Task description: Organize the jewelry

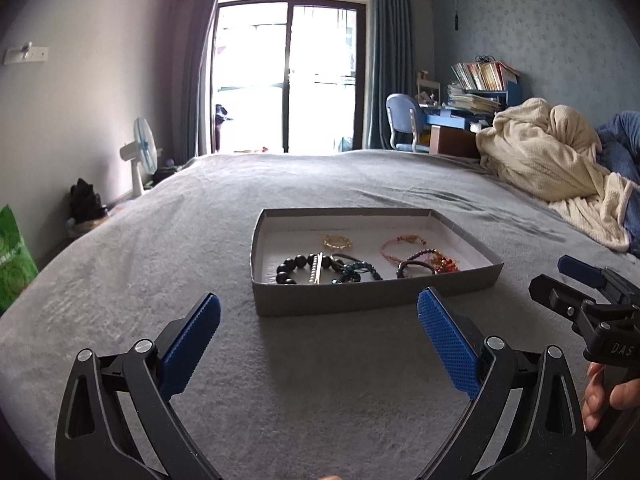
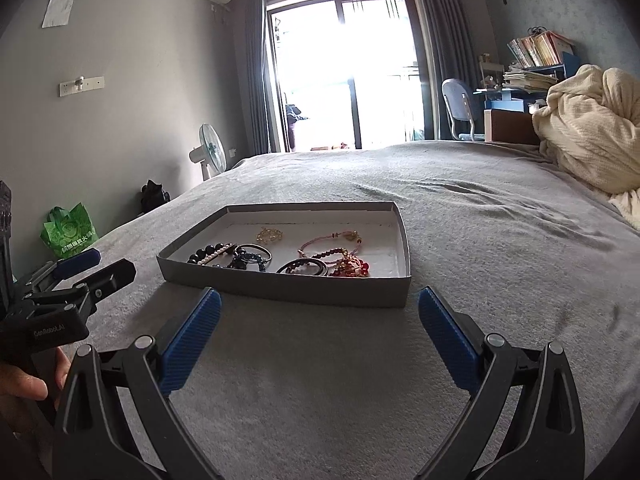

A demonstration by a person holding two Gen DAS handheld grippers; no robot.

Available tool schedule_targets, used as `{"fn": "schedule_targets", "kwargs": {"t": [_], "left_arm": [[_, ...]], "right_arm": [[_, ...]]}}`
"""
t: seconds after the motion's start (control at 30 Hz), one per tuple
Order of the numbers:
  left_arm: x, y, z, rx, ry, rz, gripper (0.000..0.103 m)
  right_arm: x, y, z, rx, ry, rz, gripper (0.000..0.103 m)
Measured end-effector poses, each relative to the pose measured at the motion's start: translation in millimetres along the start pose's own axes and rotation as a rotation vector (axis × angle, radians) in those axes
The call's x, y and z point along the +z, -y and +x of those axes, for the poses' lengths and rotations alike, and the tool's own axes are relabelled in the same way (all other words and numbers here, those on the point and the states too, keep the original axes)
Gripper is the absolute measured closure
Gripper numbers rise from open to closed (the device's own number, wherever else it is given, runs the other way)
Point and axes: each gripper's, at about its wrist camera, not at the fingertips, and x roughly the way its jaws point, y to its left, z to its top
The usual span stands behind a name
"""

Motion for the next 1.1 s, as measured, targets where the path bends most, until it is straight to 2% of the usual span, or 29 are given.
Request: {"fn": "schedule_targets", "kwargs": {"t": [1.1], "left_arm": [[-1.9,-2.3,-0.4,-0.005,-0.005,0.001,0.005]], "right_arm": [[-0.5,-1.1,1.0,-0.003,0.000,-0.006,0.005]]}}
